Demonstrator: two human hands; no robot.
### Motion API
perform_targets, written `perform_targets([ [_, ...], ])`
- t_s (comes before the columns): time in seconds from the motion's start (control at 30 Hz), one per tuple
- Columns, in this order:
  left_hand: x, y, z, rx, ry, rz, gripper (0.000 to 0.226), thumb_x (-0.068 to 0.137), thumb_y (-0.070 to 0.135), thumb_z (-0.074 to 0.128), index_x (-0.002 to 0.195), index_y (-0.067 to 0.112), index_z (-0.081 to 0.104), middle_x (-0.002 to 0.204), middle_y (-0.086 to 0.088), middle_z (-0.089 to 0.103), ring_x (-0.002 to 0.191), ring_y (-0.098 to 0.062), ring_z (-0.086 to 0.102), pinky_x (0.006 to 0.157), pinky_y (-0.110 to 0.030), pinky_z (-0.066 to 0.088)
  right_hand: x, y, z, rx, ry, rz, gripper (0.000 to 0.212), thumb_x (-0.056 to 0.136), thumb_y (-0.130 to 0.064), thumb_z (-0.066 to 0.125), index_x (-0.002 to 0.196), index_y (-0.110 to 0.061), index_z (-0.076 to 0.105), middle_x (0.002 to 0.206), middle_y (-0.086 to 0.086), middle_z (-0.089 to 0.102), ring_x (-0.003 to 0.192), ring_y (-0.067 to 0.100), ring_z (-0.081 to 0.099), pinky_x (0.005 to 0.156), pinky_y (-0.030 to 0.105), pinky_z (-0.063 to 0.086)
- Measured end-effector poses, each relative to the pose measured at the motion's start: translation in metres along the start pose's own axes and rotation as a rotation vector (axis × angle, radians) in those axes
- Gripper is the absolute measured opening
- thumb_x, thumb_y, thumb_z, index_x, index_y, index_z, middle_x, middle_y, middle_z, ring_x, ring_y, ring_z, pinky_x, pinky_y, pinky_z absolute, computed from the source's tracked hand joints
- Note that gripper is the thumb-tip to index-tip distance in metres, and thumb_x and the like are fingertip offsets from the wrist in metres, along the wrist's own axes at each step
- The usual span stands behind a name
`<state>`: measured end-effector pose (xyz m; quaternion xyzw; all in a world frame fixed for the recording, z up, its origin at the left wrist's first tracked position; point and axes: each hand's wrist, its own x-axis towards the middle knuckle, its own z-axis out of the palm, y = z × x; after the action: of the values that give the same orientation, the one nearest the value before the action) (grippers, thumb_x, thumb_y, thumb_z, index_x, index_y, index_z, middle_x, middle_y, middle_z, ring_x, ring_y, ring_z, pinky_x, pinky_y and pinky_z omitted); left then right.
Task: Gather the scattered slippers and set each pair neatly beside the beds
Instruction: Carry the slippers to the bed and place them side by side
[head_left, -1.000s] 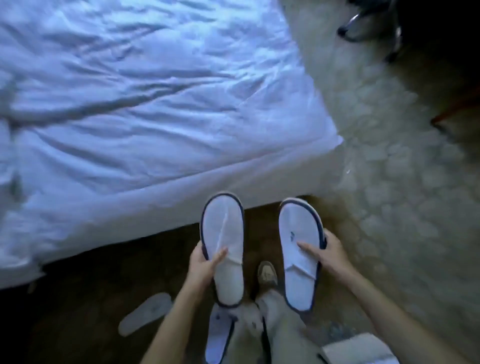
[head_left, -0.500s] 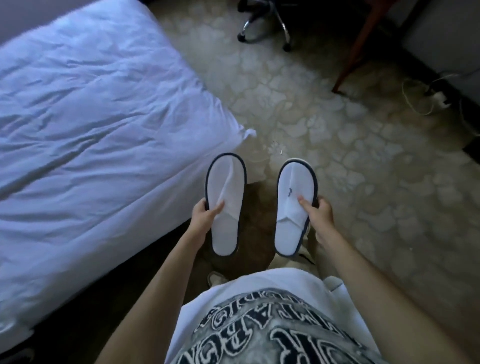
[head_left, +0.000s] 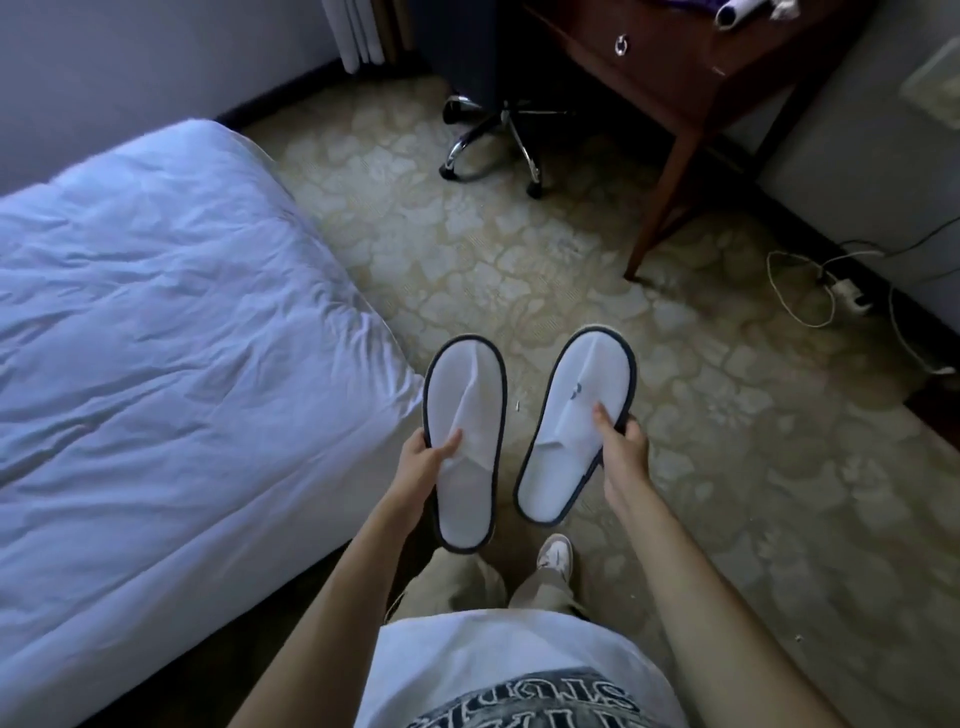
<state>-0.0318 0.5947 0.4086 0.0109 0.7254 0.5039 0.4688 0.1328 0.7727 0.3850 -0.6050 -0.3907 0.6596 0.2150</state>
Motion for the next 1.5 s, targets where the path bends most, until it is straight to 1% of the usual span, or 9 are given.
perform_targets([
  [0.17, 0.060, 0.039, -0.009, -0.022, 0.063, -0.005, 0.038, 0.093, 0.031, 0.062, 0.126, 0.013, 0.057, 0.109, -0.009, 0.070, 0.087, -0.024, 0.071, 0.054, -0.026, 0.058, 0.054, -0.043, 0.035, -0.002, -0.048, -0.013, 0.035, 0.085, -0.036, 0.068, 0.115, -0.020, 0.058, 0.118, 0.004, 0.066, 0.107, 0.023, 0.064, 0.096, 0.046, 0.053],
  [0.3, 0.120, 0.044, -0.024, -0.086, 0.122, -0.092, 0.047, 0.089, 0.037, 0.065, 0.127, 0.010, 0.059, 0.118, -0.014, 0.070, 0.097, -0.030, 0.070, 0.071, -0.040, 0.061, 0.083, -0.045, 0.064, -0.047, -0.028, 0.108, 0.024, 0.086, -0.033, 0.068, 0.106, -0.022, 0.060, 0.114, 0.004, 0.067, 0.105, 0.026, 0.064, 0.094, 0.047, 0.054],
  [0.5, 0.224, 0.118, -0.055, -0.146, 0.190, -0.159, 0.048, 0.094, 0.034, 0.059, 0.133, 0.007, 0.054, 0.124, -0.011, 0.065, 0.105, -0.028, 0.065, 0.079, -0.035, 0.052, 0.139, -0.077, 0.143, -0.060, 0.085, 0.223, 0.036, 0.086, -0.030, 0.069, 0.114, -0.010, 0.058, 0.116, 0.010, 0.066, 0.102, 0.028, 0.064, 0.091, 0.046, 0.055],
  [0.7, 0.325, 0.248, -0.106, 0.032, 0.180, 0.042, 0.040, 0.089, 0.040, 0.064, 0.110, 0.006, 0.063, 0.102, -0.011, 0.069, 0.092, -0.028, 0.068, 0.072, -0.035, 0.055, 0.204, -0.161, 0.251, -0.063, -0.011, 0.114, 0.037, 0.081, -0.035, 0.073, 0.109, -0.017, 0.059, 0.117, 0.007, 0.066, 0.107, 0.026, 0.064, 0.097, 0.050, 0.052],
  [0.87, 0.416, 0.298, -0.138, 0.262, 0.181, 0.056, 0.057, 0.078, 0.053, 0.067, 0.105, 0.004, 0.061, 0.102, -0.021, 0.068, 0.094, -0.037, 0.067, 0.080, -0.054, 0.056, 0.265, -0.195, 0.321, -0.073, -0.014, 0.156, 0.035, 0.082, -0.029, 0.073, 0.109, -0.013, 0.057, 0.114, 0.008, 0.064, 0.105, 0.028, 0.064, 0.089, 0.044, 0.056],
  [1.1, 0.540, 0.301, -0.153, 0.549, 0.107, -0.072, 0.032, 0.093, 0.025, 0.059, 0.111, 0.000, 0.052, 0.108, -0.025, 0.059, 0.087, -0.030, 0.059, 0.070, -0.033, 0.048, 0.367, -0.173, 0.391, -0.140, 0.046, 0.402, 0.041, 0.086, -0.023, 0.068, 0.121, -0.009, 0.052, 0.122, 0.015, 0.061, 0.109, 0.032, 0.060, 0.095, 0.049, 0.053],
  [1.23, 0.630, 0.311, -0.173, 0.708, 0.000, -0.095, 0.023, 0.094, 0.020, 0.056, 0.108, 0.002, 0.052, 0.102, -0.018, 0.060, 0.087, -0.029, 0.057, 0.078, -0.041, 0.048, 0.427, -0.161, 0.442, -0.110, 0.077, 0.475, 0.037, 0.088, -0.015, 0.067, 0.121, -0.003, 0.053, 0.116, 0.017, 0.063, 0.104, 0.035, 0.062, 0.088, 0.045, 0.054],
  [1.37, 0.735, 0.316, -0.198, 0.775, 0.021, -0.049, 0.028, 0.088, 0.030, 0.061, 0.104, 0.007, 0.060, 0.092, -0.008, 0.063, 0.082, -0.025, 0.059, 0.072, -0.040, 0.048, 0.501, -0.123, 0.501, -0.131, 0.013, 0.472, 0.021, 0.084, -0.015, 0.071, 0.098, -0.006, 0.060, 0.099, 0.009, 0.069, 0.096, 0.030, 0.066, 0.087, 0.044, 0.054],
  [1.5, 0.840, 0.286, -0.215, 0.837, 0.076, 0.006, 0.044, 0.077, 0.039, 0.067, 0.105, 0.006, 0.068, 0.089, -0.013, 0.066, 0.081, -0.024, 0.060, 0.066, -0.030, 0.039, 0.573, -0.039, 0.545, -0.158, 0.006, 0.463, 0.044, 0.062, -0.041, 0.084, 0.083, -0.015, 0.056, 0.087, 0.003, 0.072, 0.089, 0.029, 0.069, 0.086, 0.050, 0.057],
])
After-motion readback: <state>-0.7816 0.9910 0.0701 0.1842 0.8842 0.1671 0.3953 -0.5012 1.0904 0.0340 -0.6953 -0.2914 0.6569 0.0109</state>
